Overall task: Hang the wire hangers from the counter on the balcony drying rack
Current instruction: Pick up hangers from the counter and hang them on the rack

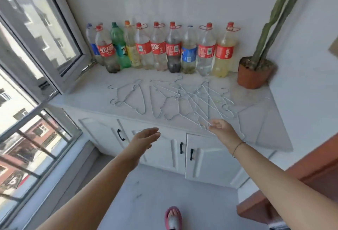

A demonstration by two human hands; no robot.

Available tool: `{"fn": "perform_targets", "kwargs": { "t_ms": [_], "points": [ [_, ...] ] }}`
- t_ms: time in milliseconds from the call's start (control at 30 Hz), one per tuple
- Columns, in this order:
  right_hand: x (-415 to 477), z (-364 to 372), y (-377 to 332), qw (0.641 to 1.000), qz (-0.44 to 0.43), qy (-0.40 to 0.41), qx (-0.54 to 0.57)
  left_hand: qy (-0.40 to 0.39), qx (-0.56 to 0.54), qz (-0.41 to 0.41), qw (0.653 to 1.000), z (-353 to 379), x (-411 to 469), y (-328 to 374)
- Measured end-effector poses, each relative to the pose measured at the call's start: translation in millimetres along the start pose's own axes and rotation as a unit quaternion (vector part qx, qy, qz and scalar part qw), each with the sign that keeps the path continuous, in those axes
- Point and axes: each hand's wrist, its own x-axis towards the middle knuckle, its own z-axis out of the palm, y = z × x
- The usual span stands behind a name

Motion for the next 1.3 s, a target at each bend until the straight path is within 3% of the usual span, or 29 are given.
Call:
{"fn": "perform_targets", "kwargs": {
  "t_ms": [167, 500, 600, 933, 1167, 1300],
  "points": [
    [60.6, -5.4, 9.5, 0.999, 0.042, 0.024, -0.011, -0.041, -0.028, -0.020, 0.999, 11.5, 74.5, 9.2],
    [148.5, 30.5, 18.9, 0.991, 0.135, -0.001, -0.008, -0.092, -0.094, -0.115, 0.985, 47.1, 176.4, -2.8],
    [166.6, 37.2, 15.1, 0.990, 0.142, 0.012, -0.010, -0.096, -0.111, -0.143, 0.979, 57.5, 194.4, -7.4],
    [211.5, 36.7, 34.0, 0.987, 0.138, -0.052, -0.062, -0.088, -0.193, -0.206, 0.955, 101.4, 228.8, -10.0],
    [222.2, 21.3, 22.8, 0.982, 0.155, -0.085, 0.072, -0.091, -0.227, -0.221, 0.944, 133.9, 247.2, 0.8],
    [227.6, 7.9, 8.5, 0.981, 0.124, -0.119, 0.087, -0.107, -0.254, -0.166, 0.947, 142.6, 264.2, 21.9]
  ]
}}
